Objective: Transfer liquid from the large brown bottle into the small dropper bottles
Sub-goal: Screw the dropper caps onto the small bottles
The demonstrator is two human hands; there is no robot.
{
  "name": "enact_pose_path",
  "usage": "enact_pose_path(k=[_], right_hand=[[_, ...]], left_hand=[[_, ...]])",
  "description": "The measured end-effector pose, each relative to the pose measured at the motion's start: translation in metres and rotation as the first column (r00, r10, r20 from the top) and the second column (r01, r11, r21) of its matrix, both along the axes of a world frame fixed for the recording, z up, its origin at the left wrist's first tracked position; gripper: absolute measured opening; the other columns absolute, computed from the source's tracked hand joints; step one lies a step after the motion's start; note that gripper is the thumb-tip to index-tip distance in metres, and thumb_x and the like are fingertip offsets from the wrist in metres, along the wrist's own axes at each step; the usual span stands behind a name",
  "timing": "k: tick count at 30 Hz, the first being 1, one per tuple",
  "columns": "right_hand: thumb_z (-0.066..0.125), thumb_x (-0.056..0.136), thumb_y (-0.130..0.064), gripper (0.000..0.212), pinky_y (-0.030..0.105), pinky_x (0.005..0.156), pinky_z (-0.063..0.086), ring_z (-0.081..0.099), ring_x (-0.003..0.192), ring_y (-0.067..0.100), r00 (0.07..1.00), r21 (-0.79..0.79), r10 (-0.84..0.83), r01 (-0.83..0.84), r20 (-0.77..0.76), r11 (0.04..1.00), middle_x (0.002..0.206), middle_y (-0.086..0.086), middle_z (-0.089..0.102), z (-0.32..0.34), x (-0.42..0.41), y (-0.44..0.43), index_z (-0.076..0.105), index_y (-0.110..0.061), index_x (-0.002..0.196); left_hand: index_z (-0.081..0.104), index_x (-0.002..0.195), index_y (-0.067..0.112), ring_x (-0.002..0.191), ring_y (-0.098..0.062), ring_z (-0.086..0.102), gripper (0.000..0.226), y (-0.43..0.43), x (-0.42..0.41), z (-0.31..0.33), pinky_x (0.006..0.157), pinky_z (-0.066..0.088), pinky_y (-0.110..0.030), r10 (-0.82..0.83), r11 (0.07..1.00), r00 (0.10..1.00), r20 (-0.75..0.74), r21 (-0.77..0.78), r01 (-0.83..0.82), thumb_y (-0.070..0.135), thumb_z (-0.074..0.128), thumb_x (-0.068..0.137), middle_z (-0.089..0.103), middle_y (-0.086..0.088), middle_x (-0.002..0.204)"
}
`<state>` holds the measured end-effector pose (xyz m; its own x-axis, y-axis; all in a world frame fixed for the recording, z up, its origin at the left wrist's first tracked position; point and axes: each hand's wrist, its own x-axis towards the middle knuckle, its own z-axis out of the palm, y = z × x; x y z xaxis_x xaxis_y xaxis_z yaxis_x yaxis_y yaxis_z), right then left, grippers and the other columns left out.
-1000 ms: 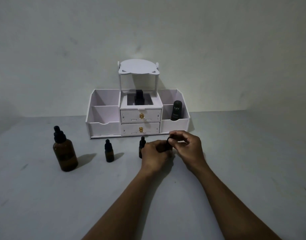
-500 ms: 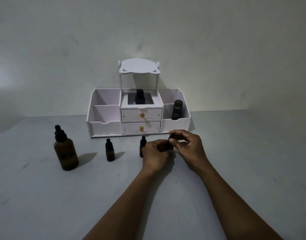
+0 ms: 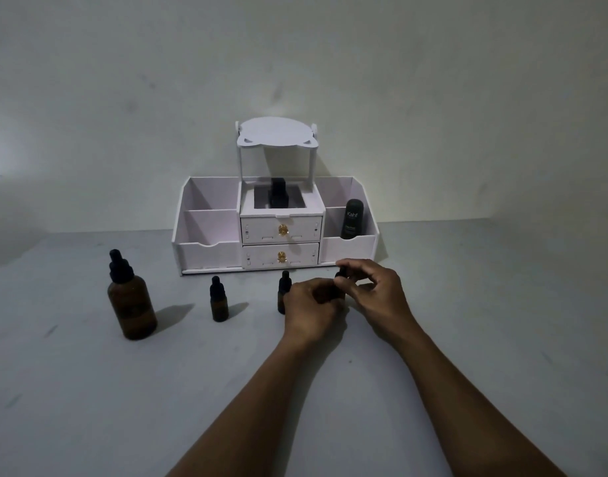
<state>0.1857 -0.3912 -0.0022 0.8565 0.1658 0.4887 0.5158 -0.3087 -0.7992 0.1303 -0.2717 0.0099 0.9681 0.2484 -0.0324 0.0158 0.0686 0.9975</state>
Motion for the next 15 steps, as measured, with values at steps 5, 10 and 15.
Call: enact_pose_path(k=[5,10,15], right_hand=[[0.082,0.08,-0.026,0.032,0.008,0.07,0.052,0.064,0.092,0.003,0.999,0.018,-0.027,0.027,0.018,0.999,0.1,-0.003,0.071,-0.0018,0.0,0.0039,0.072,-0.021,0.11],[0.069,0.09,-0.009,0.041,0.016,0.086,0.055,0.063,0.109,0.006,1.0,0.048,-0.006,0.006,-0.001,0.999,0.117,-0.006,0.069,-0.002,-0.0009,0.003,0.065,-0.021,0.128],[0.079,0.08,-0.006,0.026,0.036,0.081,0.062,0.07,0.089,0.013,0.998,0.088,-0.065,0.063,0.026,0.994,0.096,-0.001,0.074,-0.0031,-0.0003,0.0053,0.074,-0.016,0.104]], left_hand=[[0.074,0.11,0.008,0.066,0.006,0.061,0.024,0.0012,-0.0017,-0.003,0.052,0.042,0.001,0.001,0.984,0.999,0.042,0.18,-0.009,-0.004,0.066,0.09,0.067,0.013,0.083],[0.073,0.116,0.012,0.073,0.005,0.064,0.029,0.0008,-0.003,-0.0079,0.054,0.043,0.001,0.011,0.974,0.998,0.069,0.226,-0.026,-0.001,0.068,0.09,0.071,0.01,0.098],[0.073,0.116,0.01,0.078,0.005,0.063,0.03,0.0024,-0.0022,-0.0067,0.059,0.044,0.004,0.01,0.952,0.994,0.112,0.303,-0.044,-0.002,0.068,0.089,0.073,0.006,0.1]])
